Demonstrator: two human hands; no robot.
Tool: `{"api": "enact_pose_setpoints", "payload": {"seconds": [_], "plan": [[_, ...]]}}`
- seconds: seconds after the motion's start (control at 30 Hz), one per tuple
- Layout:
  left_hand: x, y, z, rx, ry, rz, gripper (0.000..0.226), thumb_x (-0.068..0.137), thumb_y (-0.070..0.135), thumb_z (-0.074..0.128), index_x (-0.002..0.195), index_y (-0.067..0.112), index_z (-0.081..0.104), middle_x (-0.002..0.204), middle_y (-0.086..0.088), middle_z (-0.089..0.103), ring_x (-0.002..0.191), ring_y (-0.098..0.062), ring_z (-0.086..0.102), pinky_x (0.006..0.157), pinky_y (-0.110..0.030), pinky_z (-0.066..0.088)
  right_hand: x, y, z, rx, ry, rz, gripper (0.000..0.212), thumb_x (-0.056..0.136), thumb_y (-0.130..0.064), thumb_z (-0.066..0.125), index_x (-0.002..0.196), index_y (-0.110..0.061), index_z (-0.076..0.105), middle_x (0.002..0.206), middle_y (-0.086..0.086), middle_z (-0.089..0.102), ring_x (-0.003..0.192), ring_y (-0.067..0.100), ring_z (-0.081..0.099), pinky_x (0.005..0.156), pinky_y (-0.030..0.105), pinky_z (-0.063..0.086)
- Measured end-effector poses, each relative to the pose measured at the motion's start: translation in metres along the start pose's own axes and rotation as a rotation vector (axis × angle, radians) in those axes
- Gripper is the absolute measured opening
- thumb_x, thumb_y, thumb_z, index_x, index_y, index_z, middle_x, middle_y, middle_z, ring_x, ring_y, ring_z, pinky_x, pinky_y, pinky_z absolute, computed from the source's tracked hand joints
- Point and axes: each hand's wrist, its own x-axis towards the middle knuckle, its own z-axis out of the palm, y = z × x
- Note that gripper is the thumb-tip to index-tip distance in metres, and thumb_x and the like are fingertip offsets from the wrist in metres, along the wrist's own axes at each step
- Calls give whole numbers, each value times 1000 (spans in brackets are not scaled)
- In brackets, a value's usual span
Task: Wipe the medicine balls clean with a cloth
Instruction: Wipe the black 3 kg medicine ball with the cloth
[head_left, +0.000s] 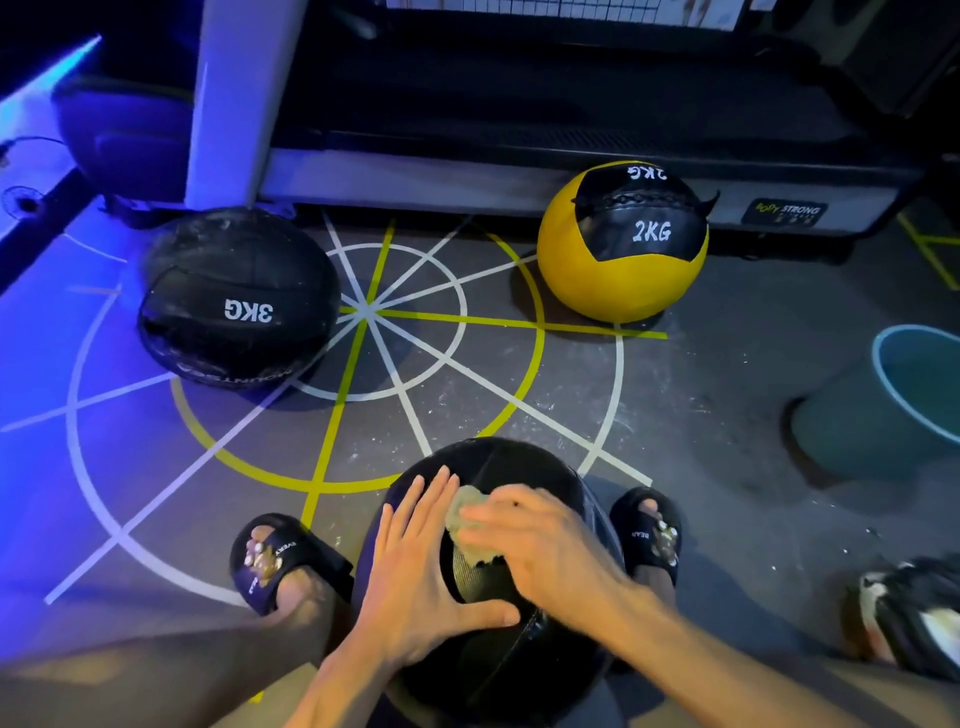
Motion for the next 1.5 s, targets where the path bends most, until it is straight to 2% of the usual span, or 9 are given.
{"api": "enact_pose_setpoints", "payload": {"seconds": [0.13,0.2,0.4,0.6,0.83,1.0,1.2,1.37,1.5], "plan": [[-4,9,2,22,6,11,142,51,98,67,162,36,4,166,28,-9,152,3,-21,128,-43,-10,23,57,-9,93,91,397,43,90,13,56,103,-19,80,113,-7,75,103,3,63,104,26,49],[-7,10,4,33,7,11,142,51,99,66,162,37,2,166,29,-11,152,3,-22,127,-41,-12,27,65,-10,86,39,631,44,93,9,52,113,-21,78,123,-7,72,117,8,61,112,26,42],[-22,8,10,67,8,20,142,50,103,61,161,37,1,168,25,-10,154,-2,-20,127,-43,-12,20,33,-10,110,-183,270,45,89,6,56,120,-20,75,130,-8,68,121,13,58,112,25,39],[-27,26,29,143,20,32,143,50,105,56,162,34,2,169,23,-12,155,-7,-19,126,-44,-13,49,101,-2,29,-265,647,48,93,3,49,112,-31,78,123,-5,73,114,23,66,102,37,50],[-27,27,24,132,0,11,143,54,102,58,161,35,-9,165,26,-23,152,-5,-28,124,-40,-19,90,52,26,123,-555,321,45,89,-6,45,107,-35,75,117,-9,73,107,15,66,96,41,54],[-23,27,27,126,-10,10,142,55,99,61,161,35,-7,166,24,-21,152,-5,-28,124,-43,-18,86,101,13,-27,-467,637,48,95,3,48,108,-31,79,125,-2,71,115,23,65,103,35,51],[-21,26,27,147,-39,24,142,57,102,54,160,34,-16,164,24,-27,148,-4,-35,124,-41,-20,92,37,21,213,-528,380,50,89,4,46,114,-27,77,128,-15,69,118,2,62,109,21,43],[-21,-1,21,-128,90,5,111,68,90,66,159,42,22,167,29,4,155,2,-6,128,-39,-5,53,84,-7,229,-253,729,47,95,1,51,104,-38,76,90,-12,76,65,-11,66,77,11,54],[-26,-30,15,-297,187,-263,131,49,96,71,159,41,25,165,23,11,155,-2,3,127,-36,10,-15,125,-12,256,-118,981,29,98,-8,62,114,-26,77,114,-4,76,96,5,66,89,22,49]]}}
